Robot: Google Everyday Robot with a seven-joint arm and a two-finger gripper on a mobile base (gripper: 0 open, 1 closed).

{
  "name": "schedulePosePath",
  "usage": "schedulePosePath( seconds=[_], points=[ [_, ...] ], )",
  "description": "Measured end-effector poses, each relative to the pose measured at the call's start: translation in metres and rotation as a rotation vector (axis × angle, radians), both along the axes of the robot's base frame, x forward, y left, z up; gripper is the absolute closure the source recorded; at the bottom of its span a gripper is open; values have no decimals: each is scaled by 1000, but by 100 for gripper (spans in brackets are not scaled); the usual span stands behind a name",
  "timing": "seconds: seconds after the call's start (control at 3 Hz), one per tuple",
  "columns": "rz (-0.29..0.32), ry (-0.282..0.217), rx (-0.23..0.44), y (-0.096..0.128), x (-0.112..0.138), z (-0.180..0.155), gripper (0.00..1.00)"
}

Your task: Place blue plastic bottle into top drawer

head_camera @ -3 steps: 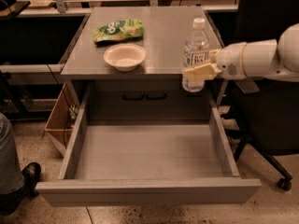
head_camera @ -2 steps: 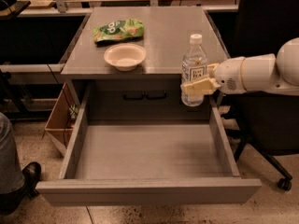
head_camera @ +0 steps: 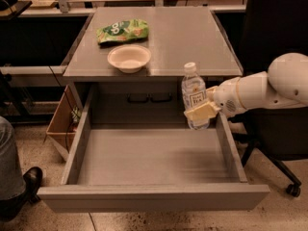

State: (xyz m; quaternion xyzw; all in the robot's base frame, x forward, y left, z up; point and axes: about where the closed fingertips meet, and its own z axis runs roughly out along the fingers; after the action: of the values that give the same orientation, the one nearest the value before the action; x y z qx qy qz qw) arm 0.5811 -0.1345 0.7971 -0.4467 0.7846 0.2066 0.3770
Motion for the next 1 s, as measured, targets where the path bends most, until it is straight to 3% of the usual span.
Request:
schedulePosePath(
  seconds=[1.0],
  points=[
    [-2,211,-427,5,1,-113,100]
  ],
)
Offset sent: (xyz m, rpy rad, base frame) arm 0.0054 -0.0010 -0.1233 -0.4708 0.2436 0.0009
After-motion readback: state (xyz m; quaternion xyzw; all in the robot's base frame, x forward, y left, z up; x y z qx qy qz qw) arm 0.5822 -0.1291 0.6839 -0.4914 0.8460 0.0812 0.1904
